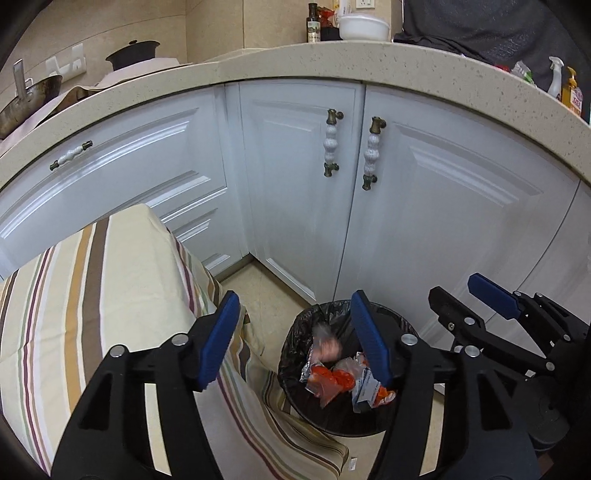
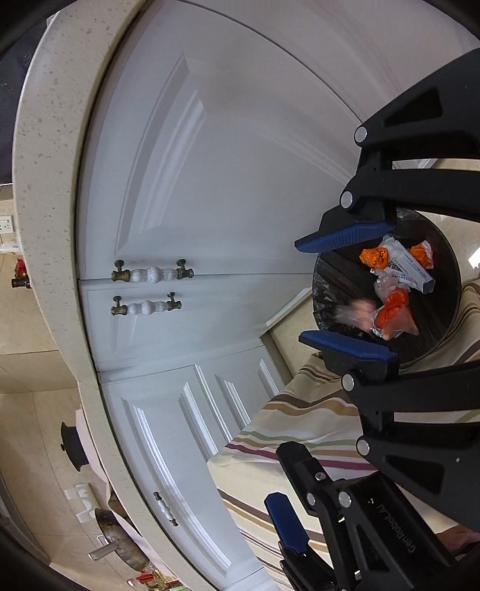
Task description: Collect trash
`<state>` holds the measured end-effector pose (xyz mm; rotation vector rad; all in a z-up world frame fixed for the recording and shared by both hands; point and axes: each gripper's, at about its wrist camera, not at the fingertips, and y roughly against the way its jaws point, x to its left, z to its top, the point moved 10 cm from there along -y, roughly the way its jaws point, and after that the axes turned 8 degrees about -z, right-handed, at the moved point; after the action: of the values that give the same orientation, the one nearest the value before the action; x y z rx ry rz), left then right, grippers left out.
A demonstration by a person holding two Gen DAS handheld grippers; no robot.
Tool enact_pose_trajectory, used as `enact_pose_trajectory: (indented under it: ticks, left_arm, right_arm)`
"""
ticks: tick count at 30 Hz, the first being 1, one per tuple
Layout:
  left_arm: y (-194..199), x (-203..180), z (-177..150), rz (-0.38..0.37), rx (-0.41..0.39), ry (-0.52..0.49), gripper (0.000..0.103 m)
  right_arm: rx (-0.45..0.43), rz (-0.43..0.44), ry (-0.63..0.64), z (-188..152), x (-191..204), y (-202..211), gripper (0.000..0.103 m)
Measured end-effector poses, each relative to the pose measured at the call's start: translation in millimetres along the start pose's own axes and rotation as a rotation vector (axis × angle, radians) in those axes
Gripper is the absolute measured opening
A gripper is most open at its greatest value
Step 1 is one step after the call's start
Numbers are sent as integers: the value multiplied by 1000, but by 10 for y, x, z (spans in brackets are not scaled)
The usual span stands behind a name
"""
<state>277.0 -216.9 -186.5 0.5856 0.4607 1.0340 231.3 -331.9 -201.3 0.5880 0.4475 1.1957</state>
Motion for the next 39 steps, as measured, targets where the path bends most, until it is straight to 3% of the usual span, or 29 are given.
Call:
enact_pose_trajectory:
  ticks: [11,18,39]
  left_arm:
    - [615,144,32,25,-80,4,71]
    - [1137,225,1,42,-157,8,80]
    - [2304,262,-352,81,-289,-14,93]
  right_arm:
    - [-76,-6,-10,133,66,530,49]
    - [-138,-4,-5,107,165,1007,60]
    - [-274,-36,-7,-93,195,2115,73]
